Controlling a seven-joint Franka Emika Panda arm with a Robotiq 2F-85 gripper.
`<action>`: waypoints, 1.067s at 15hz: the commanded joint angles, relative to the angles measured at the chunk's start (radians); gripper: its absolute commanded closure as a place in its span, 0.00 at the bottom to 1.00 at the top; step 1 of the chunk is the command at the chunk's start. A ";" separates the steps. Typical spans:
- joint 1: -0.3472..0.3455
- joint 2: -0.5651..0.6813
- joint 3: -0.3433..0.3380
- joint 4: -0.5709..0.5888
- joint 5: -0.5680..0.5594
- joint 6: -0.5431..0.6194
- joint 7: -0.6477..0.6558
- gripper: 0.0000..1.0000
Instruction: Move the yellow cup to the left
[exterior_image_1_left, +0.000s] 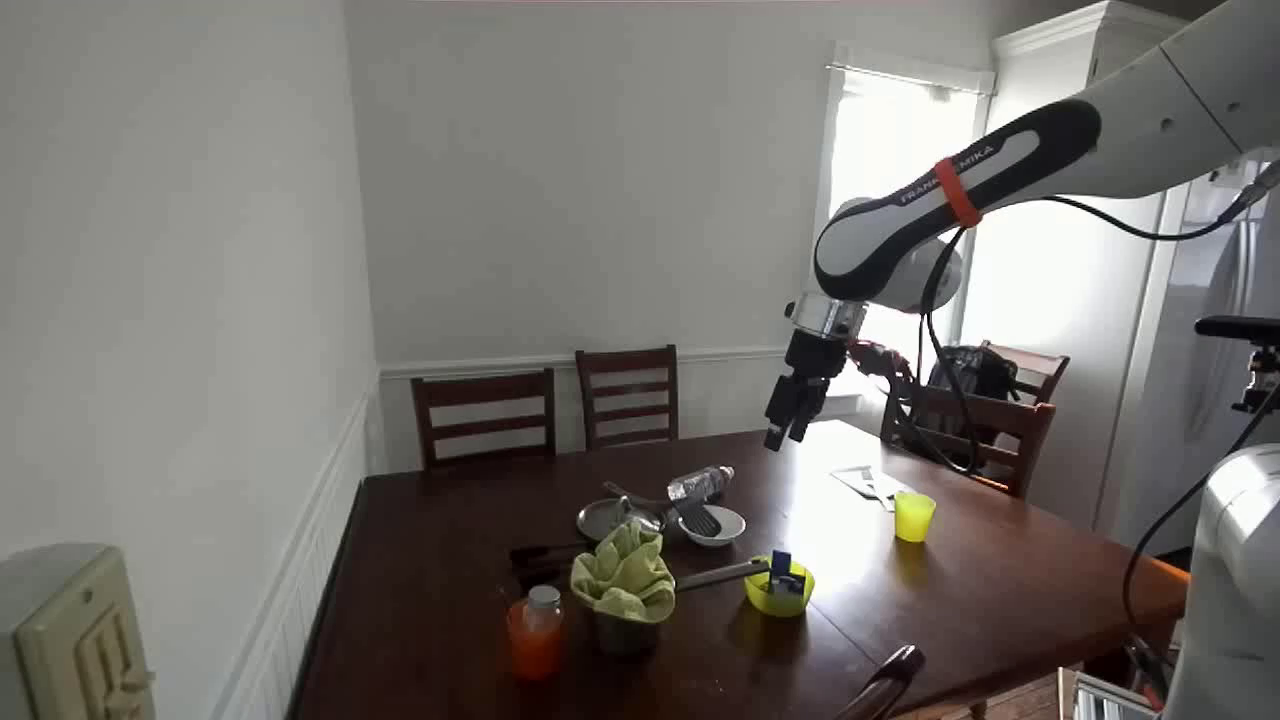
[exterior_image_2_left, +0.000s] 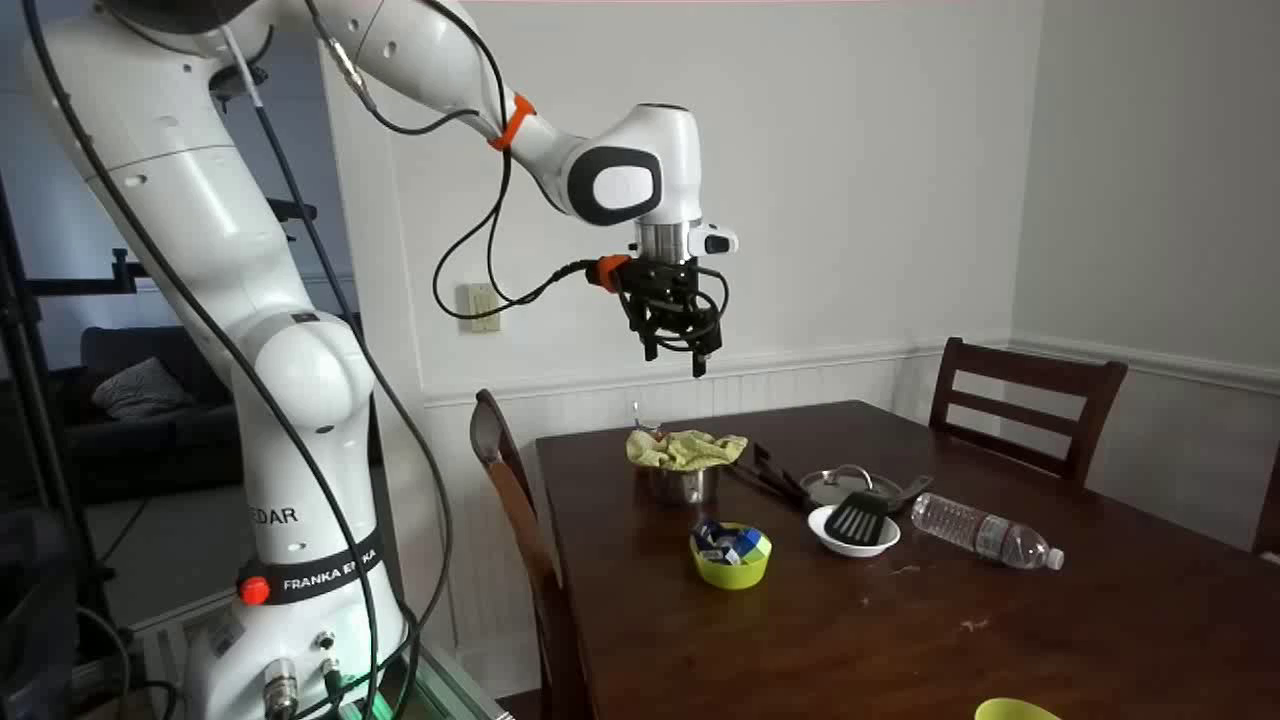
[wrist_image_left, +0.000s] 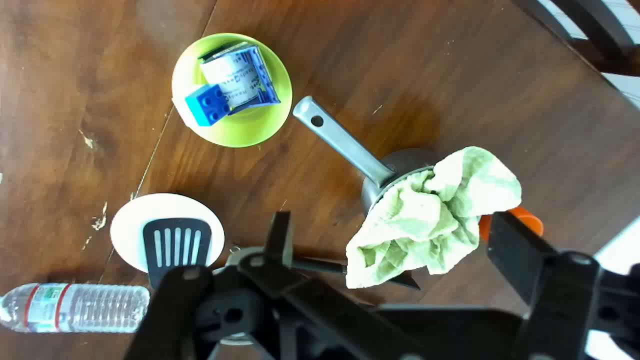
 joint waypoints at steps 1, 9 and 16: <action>-0.027 0.003 0.026 0.001 0.012 -0.002 -0.008 0.00; -0.130 0.078 0.021 0.021 -0.066 0.106 0.117 0.00; -0.375 0.300 -0.072 0.106 -0.309 0.217 0.199 0.00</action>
